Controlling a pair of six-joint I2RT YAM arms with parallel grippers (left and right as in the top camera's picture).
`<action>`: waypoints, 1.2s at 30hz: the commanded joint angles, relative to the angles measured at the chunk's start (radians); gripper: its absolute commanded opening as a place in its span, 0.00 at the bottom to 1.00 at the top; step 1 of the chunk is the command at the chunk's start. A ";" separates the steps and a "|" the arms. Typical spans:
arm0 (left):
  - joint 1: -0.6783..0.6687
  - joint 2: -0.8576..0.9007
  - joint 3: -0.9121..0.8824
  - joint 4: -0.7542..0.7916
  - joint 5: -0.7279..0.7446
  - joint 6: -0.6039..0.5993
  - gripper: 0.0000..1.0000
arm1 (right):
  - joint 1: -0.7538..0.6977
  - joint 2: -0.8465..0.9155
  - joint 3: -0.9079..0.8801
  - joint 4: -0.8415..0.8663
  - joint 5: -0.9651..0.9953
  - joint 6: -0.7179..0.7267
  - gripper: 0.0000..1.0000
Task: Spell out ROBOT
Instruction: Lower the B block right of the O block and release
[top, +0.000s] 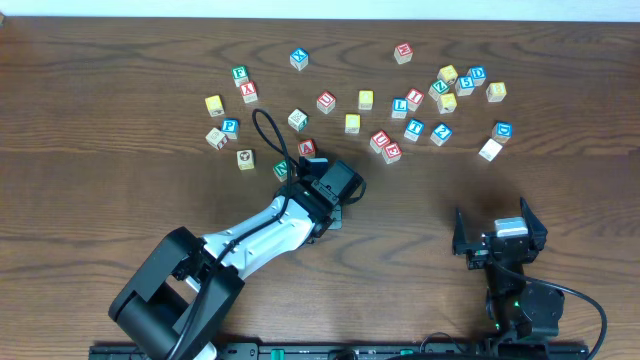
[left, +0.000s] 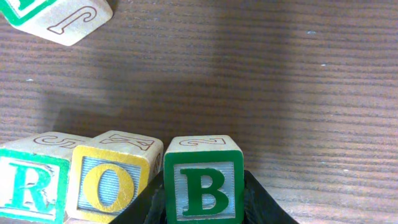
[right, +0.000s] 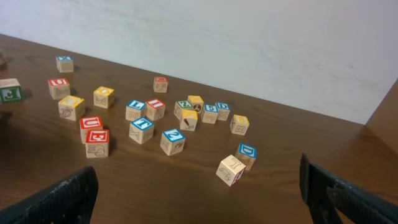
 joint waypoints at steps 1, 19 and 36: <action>0.005 0.004 -0.018 -0.005 -0.031 -0.040 0.07 | -0.003 -0.005 -0.001 -0.005 0.004 0.016 0.99; 0.004 0.004 -0.018 -0.009 -0.026 -0.023 0.25 | -0.003 -0.005 -0.001 -0.005 0.004 0.016 0.99; 0.004 0.004 -0.018 0.000 -0.004 0.011 0.32 | -0.003 -0.005 -0.001 -0.005 0.005 0.016 0.99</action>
